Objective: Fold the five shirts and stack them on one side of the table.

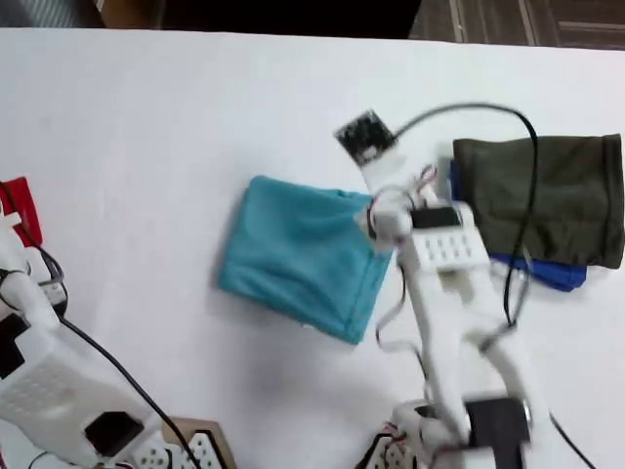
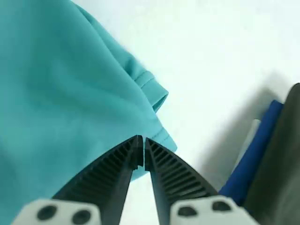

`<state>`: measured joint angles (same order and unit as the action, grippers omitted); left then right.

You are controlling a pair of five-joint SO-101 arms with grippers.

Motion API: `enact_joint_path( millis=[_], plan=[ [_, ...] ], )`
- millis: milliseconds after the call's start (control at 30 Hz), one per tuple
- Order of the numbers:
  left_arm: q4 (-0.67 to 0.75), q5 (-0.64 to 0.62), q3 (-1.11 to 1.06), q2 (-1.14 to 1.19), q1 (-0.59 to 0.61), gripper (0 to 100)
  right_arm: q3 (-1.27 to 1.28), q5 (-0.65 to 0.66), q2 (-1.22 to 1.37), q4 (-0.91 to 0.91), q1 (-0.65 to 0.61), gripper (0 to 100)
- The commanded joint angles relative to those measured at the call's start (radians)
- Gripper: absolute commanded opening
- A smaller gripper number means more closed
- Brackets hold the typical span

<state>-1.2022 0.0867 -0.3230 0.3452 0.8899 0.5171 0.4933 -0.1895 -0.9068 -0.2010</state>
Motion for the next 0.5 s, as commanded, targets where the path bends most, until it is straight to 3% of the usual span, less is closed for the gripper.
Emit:
enact_joint_path(
  millis=[0,267,467],
  plan=[
    [0.026,-0.005,-0.01,0.015,0.011,3,-0.293,0.002,0.257,-0.107,0.008,2.1],
    [0.026,-0.005,-0.01,0.015,0.011,3,-0.701,0.0,0.519,-0.403,-0.062,2.1],
    [0.026,-0.005,-0.01,0.015,0.011,3,-0.743,0.0,0.607,-0.418,-0.085,2.5]
  ],
)
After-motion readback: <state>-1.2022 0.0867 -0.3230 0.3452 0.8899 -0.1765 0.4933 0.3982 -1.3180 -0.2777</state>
